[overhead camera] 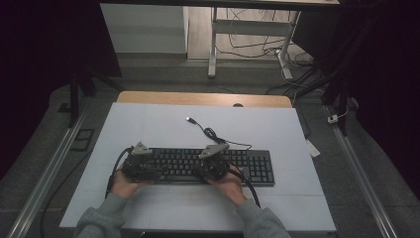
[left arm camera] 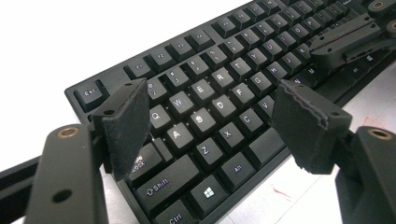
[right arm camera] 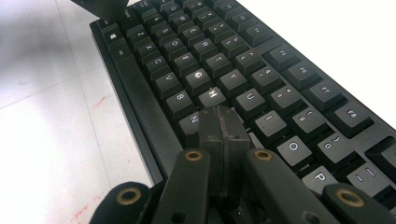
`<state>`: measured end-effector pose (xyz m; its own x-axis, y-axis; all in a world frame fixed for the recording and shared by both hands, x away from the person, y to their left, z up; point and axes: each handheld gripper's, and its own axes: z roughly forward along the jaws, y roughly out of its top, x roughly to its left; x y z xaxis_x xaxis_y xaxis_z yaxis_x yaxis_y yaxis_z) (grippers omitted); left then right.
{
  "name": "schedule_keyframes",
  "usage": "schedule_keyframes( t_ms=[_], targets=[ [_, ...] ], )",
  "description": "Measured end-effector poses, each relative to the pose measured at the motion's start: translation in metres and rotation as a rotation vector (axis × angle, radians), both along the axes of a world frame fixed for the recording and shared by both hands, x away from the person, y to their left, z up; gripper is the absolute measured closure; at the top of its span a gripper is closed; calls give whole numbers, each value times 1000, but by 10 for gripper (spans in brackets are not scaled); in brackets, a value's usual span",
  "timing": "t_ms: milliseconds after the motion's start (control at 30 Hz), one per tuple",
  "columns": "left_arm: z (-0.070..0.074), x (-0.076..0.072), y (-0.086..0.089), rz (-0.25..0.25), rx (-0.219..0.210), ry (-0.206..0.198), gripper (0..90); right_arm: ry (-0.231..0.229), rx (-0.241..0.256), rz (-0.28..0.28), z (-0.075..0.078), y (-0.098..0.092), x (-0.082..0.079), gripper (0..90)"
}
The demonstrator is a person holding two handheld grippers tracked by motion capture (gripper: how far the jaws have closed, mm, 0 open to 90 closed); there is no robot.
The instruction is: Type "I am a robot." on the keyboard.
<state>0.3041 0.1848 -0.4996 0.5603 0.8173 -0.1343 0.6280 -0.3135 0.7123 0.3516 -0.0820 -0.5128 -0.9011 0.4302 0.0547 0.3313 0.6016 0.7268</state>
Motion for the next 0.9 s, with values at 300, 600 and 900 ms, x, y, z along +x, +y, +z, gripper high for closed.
schedule_keyframes(
  t_ms=[300,600,900],
  targets=[
    [-1,0,1,1,1,5,280,3,-25,3,-3,2,0,896],
    [-1,-2,1,7,0,-1,280,-17,24,-4,5,-3,-2,897],
    [2,-5,3,15,-5,-17,283,-61,89,-79,18,-38,-7,838]
  ],
)
